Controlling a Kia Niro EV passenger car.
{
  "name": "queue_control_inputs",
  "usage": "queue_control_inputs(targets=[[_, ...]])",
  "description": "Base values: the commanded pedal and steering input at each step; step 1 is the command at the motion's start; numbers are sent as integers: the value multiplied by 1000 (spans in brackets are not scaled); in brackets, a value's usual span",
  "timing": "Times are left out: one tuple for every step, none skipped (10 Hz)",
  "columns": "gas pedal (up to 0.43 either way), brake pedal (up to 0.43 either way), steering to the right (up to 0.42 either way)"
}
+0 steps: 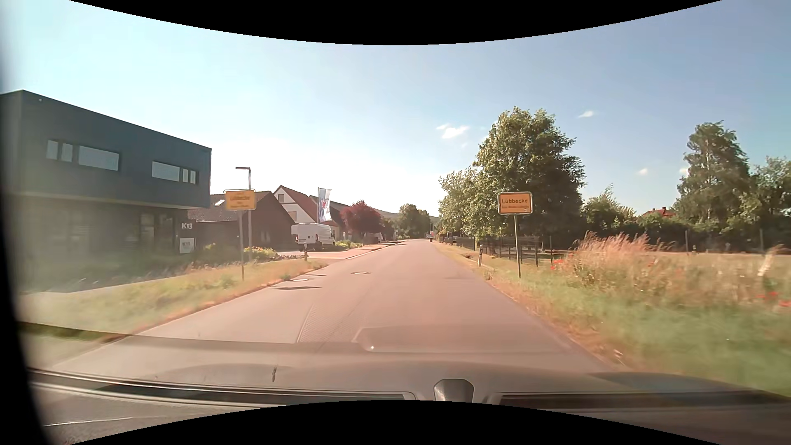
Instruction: Follow the waypoints while adhering to traffic rules and regulations
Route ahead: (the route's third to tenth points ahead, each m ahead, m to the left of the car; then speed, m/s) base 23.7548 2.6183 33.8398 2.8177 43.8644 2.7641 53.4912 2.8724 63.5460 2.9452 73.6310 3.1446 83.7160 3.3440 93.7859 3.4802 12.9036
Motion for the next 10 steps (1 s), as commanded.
queue_control_inputs(targets=[[67,6,5],[67,6,5],[67,6,5],[79,6,5],[79,6,4],[79,6,5],[98,6,4],[118,6,4],[118,6,4],[138,6,3]])
